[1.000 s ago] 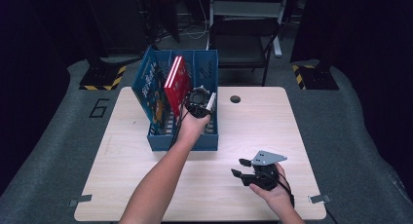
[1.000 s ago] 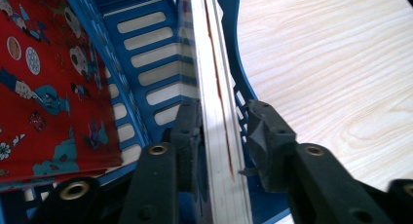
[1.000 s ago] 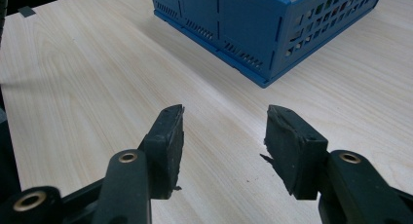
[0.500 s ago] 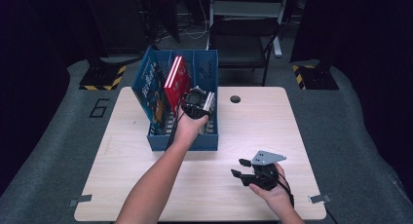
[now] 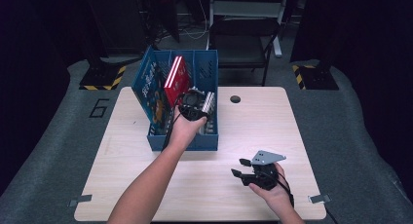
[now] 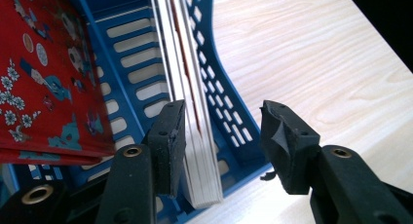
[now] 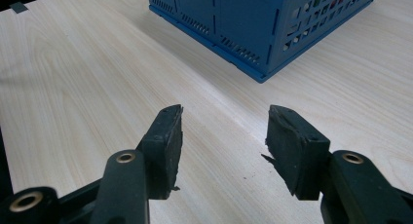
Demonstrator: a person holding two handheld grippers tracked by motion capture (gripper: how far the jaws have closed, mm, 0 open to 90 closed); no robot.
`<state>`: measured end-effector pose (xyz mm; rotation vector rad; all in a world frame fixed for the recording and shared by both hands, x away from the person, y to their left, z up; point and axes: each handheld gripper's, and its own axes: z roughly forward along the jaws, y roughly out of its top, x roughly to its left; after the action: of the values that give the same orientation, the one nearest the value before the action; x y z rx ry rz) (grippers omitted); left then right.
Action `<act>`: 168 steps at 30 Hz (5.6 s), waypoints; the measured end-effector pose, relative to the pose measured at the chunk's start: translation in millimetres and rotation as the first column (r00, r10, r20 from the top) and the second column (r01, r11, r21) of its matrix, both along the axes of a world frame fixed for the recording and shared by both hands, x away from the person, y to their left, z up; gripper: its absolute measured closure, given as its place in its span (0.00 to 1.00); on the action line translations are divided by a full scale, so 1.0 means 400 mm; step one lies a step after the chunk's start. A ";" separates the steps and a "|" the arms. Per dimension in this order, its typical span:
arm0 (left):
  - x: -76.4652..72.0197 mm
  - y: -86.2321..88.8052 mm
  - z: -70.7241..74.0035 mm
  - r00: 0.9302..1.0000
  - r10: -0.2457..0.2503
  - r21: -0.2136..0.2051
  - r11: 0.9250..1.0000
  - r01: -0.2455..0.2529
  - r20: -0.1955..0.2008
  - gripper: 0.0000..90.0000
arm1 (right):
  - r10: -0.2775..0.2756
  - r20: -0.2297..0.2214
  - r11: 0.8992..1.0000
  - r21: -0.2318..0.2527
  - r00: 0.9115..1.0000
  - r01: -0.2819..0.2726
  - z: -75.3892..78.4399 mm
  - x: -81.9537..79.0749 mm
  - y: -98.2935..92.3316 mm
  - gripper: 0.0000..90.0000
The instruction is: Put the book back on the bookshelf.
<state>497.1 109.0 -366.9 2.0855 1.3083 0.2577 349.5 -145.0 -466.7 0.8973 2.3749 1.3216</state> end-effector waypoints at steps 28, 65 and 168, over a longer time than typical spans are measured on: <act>-0.134 0.124 0.029 0.994 -0.082 -0.033 0.996 0.085 0.068 0.54 | -0.044 0.017 0.999 -0.008 0.999 0.044 0.006 0.001 0.014 0.47; -0.322 0.246 -0.121 0.984 -0.138 -0.058 0.988 0.146 0.116 0.52 | -0.149 -0.018 0.988 0.037 0.989 0.150 0.056 0.059 0.054 0.41; -0.391 0.362 -0.246 0.989 -0.083 -0.067 0.994 0.092 0.122 0.40 | -0.354 -0.110 0.926 -0.179 0.929 0.331 0.130 0.411 0.394 0.45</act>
<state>340.6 253.9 -465.3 2.0283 1.1367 0.2877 513.9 12.7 -414.7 1.3230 2.2452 0.9496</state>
